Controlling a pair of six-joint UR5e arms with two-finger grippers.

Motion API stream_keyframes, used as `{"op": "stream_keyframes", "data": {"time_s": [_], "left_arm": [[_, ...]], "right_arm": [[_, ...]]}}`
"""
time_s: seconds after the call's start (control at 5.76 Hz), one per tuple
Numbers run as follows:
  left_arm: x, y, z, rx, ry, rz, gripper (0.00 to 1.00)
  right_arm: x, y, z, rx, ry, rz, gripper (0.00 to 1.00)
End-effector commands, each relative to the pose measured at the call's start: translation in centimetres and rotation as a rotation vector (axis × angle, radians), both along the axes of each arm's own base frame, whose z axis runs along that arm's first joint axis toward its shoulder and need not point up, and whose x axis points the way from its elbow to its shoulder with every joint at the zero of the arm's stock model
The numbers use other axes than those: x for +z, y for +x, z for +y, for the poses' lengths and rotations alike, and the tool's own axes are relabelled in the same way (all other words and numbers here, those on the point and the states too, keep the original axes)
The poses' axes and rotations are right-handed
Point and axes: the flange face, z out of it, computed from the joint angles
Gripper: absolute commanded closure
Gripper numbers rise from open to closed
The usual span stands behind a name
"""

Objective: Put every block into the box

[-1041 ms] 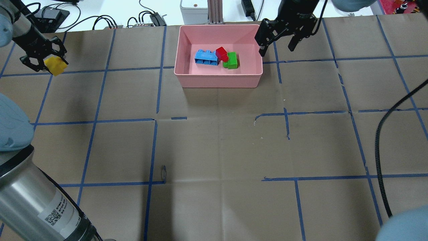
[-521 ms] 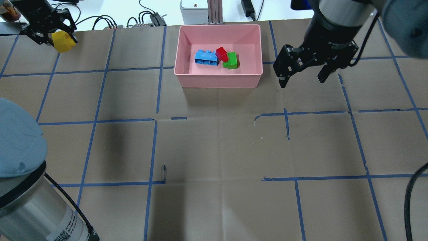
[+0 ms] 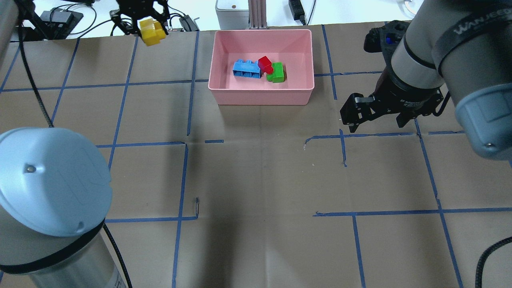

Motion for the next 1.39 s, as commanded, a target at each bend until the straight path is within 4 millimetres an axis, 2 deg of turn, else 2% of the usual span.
{"op": "stream_keyframes", "data": {"time_s": [0.0, 0.17, 0.35, 0.52, 0.69, 0.87, 1.04, 1.21], "left_arm": [[-4.5, -12.6, -2.6, 0.042, -0.039, 0.052, 0.9], [-9.8, -16.1, -3.9, 0.049, -0.061, 0.061, 0.9], [-14.6, -17.5, -4.9, 0.065, -0.071, 0.064, 0.9], [-16.0, -18.0, -4.9, 0.069, -0.063, 0.053, 0.8], [-16.3, -18.0, -4.9, 0.069, -0.059, 0.051, 0.23], [-15.3, -17.9, -4.8, 0.069, -0.067, 0.056, 0.01], [-12.9, -17.9, -4.4, 0.064, -0.082, 0.066, 0.0], [-7.6, -17.0, -2.9, 0.033, -0.097, 0.065, 0.0]], "right_arm": [[-0.2, -0.1, 0.0, -0.003, 0.002, 0.003, 0.0], [-0.3, -0.1, 0.0, -0.003, 0.004, 0.001, 0.0], [-0.3, 0.0, 0.0, -0.007, 0.004, -0.002, 0.0], [-0.4, 0.0, 0.0, -0.009, 0.006, -0.001, 0.0], [-0.5, 0.0, 0.0, -0.012, 0.007, -0.002, 0.0], [-0.7, 0.0, 0.1, -0.012, 0.012, -0.002, 0.0], [-0.7, 0.0, 0.1, -0.015, 0.012, -0.005, 0.0], [-0.9, 0.0, 0.1, -0.015, 0.015, -0.005, 0.0]]}}
